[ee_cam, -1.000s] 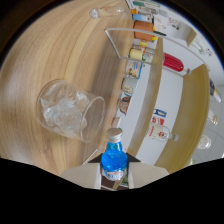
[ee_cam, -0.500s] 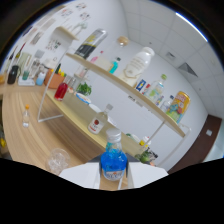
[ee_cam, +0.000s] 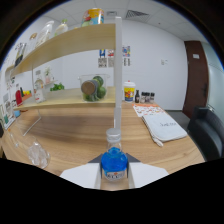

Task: Make me a cup of Mount Fuji.

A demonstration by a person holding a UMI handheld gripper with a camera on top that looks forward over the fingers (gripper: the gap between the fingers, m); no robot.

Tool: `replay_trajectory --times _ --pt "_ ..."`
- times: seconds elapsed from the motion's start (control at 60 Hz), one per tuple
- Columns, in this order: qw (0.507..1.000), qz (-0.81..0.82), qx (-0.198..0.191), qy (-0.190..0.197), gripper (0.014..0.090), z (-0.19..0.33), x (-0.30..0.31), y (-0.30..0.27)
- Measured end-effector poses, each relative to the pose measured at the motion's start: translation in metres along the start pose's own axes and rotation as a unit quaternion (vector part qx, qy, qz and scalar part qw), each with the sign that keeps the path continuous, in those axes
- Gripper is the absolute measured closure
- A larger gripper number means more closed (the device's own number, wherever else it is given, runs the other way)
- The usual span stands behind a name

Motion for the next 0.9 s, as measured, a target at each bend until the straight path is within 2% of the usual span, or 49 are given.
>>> replay_trajectory --times 0.4,0.7,0.75,0.8,0.867,0.9 --pt "0.997 0.011 -0.08 -0.008 0.0679 0.034 0.007 0.045" --pt "0.994 0.01 -0.107 0.013 0.0659 0.026 0.011 0.06" --pt "0.994 0.012 -0.105 0.023 0.0599 0.022 0.013 0.06" --pt "0.994 0.016 -0.103 0.033 0.0503 0.016 0.016 0.057" --pt "0.994 0.024 -0.093 0.043 0.0318 0.006 0.018 0.049" --pt "0.995 0.027 -0.086 0.051 0.0267 -0.002 0.019 0.042"
